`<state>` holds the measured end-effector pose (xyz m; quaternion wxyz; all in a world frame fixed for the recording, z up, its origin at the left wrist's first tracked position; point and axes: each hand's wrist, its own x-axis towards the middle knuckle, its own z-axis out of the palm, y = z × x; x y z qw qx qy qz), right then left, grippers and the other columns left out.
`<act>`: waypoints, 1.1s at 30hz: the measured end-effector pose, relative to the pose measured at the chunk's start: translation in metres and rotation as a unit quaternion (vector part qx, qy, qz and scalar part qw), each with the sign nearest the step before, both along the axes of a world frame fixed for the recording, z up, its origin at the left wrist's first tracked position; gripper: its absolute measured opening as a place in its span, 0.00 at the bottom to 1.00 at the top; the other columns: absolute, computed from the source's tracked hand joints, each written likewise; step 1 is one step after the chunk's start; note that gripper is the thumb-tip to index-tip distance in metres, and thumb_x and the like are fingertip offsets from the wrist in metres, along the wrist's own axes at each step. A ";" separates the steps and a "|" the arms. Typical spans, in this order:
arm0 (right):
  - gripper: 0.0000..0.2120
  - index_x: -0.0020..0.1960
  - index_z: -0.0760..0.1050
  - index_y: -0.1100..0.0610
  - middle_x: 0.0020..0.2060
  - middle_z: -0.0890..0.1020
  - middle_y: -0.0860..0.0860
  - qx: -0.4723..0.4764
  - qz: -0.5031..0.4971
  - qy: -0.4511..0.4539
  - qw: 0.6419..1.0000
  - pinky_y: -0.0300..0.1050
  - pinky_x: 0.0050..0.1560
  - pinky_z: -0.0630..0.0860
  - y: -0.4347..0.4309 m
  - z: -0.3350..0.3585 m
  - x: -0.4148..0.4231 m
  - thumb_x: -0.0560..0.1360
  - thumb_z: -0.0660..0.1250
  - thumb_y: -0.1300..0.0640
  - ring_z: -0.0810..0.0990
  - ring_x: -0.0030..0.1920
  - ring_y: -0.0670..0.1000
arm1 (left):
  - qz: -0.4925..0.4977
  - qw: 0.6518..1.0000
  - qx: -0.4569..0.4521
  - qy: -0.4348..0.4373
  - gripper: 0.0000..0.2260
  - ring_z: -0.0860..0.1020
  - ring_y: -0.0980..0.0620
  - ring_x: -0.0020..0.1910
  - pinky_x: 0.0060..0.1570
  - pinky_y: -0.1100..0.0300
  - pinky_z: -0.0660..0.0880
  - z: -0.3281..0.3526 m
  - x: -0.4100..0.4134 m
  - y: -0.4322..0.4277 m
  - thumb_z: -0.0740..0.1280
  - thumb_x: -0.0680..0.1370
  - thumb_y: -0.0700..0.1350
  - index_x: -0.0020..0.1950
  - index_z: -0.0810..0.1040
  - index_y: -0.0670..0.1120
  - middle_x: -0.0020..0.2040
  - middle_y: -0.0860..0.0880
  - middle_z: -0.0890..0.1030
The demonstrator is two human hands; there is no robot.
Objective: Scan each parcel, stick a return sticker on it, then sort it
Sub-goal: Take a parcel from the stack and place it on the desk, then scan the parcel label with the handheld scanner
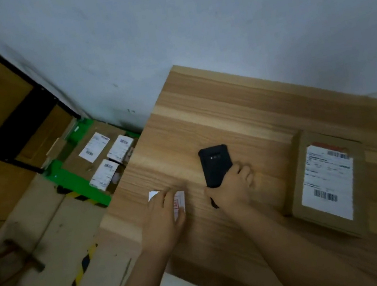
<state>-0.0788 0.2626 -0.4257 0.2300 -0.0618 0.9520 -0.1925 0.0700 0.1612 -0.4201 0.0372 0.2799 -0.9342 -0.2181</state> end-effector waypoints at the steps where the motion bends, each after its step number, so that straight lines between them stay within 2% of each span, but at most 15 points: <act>1: 0.47 0.69 0.57 0.58 0.67 0.62 0.57 -0.002 -0.007 -0.009 1.000 0.53 0.67 0.62 0.000 0.002 -0.003 0.61 0.78 0.42 0.60 0.69 0.59 | -0.004 1.000 -0.008 0.007 0.18 0.78 0.48 0.50 0.48 0.54 0.77 0.002 -0.003 0.001 0.74 0.71 0.44 0.59 0.77 0.44 0.53 0.47 0.80; 4: 0.47 0.68 0.58 0.57 0.65 0.62 0.56 -0.004 -0.011 -0.018 1.000 0.53 0.66 0.62 0.011 0.013 -0.010 0.58 0.78 0.41 0.60 0.67 0.58 | -0.027 0.998 -0.062 0.016 0.16 0.79 0.48 0.42 0.44 0.58 0.75 0.013 -0.016 0.005 0.77 0.67 0.42 0.52 0.79 0.42 0.46 0.46 0.81; 8: 0.42 0.62 0.61 0.55 0.60 0.63 0.54 -0.037 -0.007 0.019 0.999 0.52 0.63 0.64 0.039 0.029 -0.026 0.57 0.77 0.42 0.62 0.62 0.57 | -0.034 0.998 -0.043 0.023 0.20 0.79 0.44 0.50 0.49 0.49 0.78 0.023 -0.045 0.011 0.75 0.70 0.43 0.60 0.78 0.42 0.54 0.44 0.80; 10: 0.39 0.60 0.63 0.55 0.58 0.64 0.53 -0.059 -0.015 0.052 0.997 0.51 0.62 0.65 0.058 0.042 -0.040 0.57 0.77 0.44 0.63 0.61 0.56 | -0.057 0.997 -0.048 0.035 0.19 0.79 0.42 0.49 0.49 0.48 0.77 0.033 -0.066 0.019 0.74 0.70 0.42 0.60 0.78 0.41 0.54 0.43 0.79; 13: 0.36 0.59 0.64 0.55 0.57 0.65 0.54 -0.062 -0.028 0.105 0.992 0.52 0.61 0.65 0.091 0.066 -0.066 0.58 0.77 0.45 0.64 0.61 0.57 | -0.095 0.993 -0.059 0.045 0.17 0.78 0.43 0.44 0.43 0.50 0.76 0.053 -0.100 0.037 0.69 0.71 0.46 0.57 0.78 0.40 0.51 0.43 0.79; 16: 0.33 0.60 0.65 0.54 0.58 0.66 0.54 -0.054 -0.015 0.154 0.986 0.51 0.59 0.63 0.135 0.093 -0.098 0.61 0.75 0.45 0.63 0.60 0.57 | -0.141 0.984 -0.079 0.078 0.18 0.78 0.47 0.49 0.46 0.54 0.75 0.075 -0.132 0.062 0.70 0.74 0.48 0.62 0.76 0.43 0.55 0.46 0.78; 18: 0.35 0.63 0.63 0.54 0.59 0.65 0.53 -0.008 0.034 0.206 0.978 0.49 0.57 0.63 0.168 0.112 -0.118 0.62 0.74 0.45 0.63 0.59 0.56 | -0.174 0.976 -0.097 0.091 0.19 0.78 0.48 0.51 0.49 0.55 0.74 0.088 -0.152 0.081 0.71 0.74 0.48 0.64 0.76 0.45 0.56 0.48 0.78; 22: 0.40 0.70 0.59 0.53 0.63 0.64 0.54 0.100 0.143 0.287 0.942 0.50 0.60 0.62 0.225 0.146 -0.148 0.65 0.73 0.43 0.63 0.62 0.57 | -0.225 0.963 -0.116 0.090 0.20 0.74 0.49 0.61 0.61 0.54 0.70 0.111 -0.185 0.123 0.67 0.77 0.49 0.69 0.72 0.47 0.64 0.49 0.75; 25: 0.37 0.72 0.58 0.55 0.65 0.65 0.56 0.164 0.227 0.325 0.903 0.52 0.65 0.62 0.253 0.159 -0.157 0.68 0.72 0.52 0.65 0.64 0.59 | -0.260 0.954 -0.125 0.086 0.22 0.67 0.52 0.68 0.68 0.57 0.61 0.117 -0.202 0.148 0.62 0.80 0.50 0.73 0.65 0.50 0.69 0.52 0.69; 28: 0.35 0.71 0.61 0.58 0.65 0.66 0.58 0.242 0.315 0.331 0.856 0.54 0.65 0.64 0.269 0.161 -0.162 0.67 0.72 0.58 0.67 0.63 0.60 | -0.275 0.950 -0.127 0.080 0.22 0.66 0.52 0.68 0.68 0.59 0.60 0.116 -0.213 0.167 0.62 0.79 0.49 0.73 0.65 0.50 0.69 0.52 0.68; 31: 0.32 0.63 0.71 0.58 0.59 0.74 0.58 0.300 0.388 0.342 0.802 0.56 0.61 0.71 0.279 0.159 -0.169 0.61 0.77 0.55 0.73 0.58 0.60 | -0.279 0.949 -0.136 0.059 0.20 0.65 0.54 0.67 0.68 0.60 0.59 0.108 -0.217 0.181 0.61 0.80 0.50 0.72 0.65 0.51 0.68 0.53 0.68; 33: 0.30 0.63 0.70 0.58 0.61 0.74 0.58 0.322 0.435 0.342 0.768 0.57 0.63 0.70 0.282 0.157 -0.174 0.64 0.75 0.55 0.73 0.60 0.61 | -0.277 0.950 -0.135 0.043 0.22 0.64 0.54 0.69 0.71 0.59 0.57 0.102 -0.217 0.187 0.61 0.80 0.51 0.73 0.63 0.51 0.70 0.54 0.67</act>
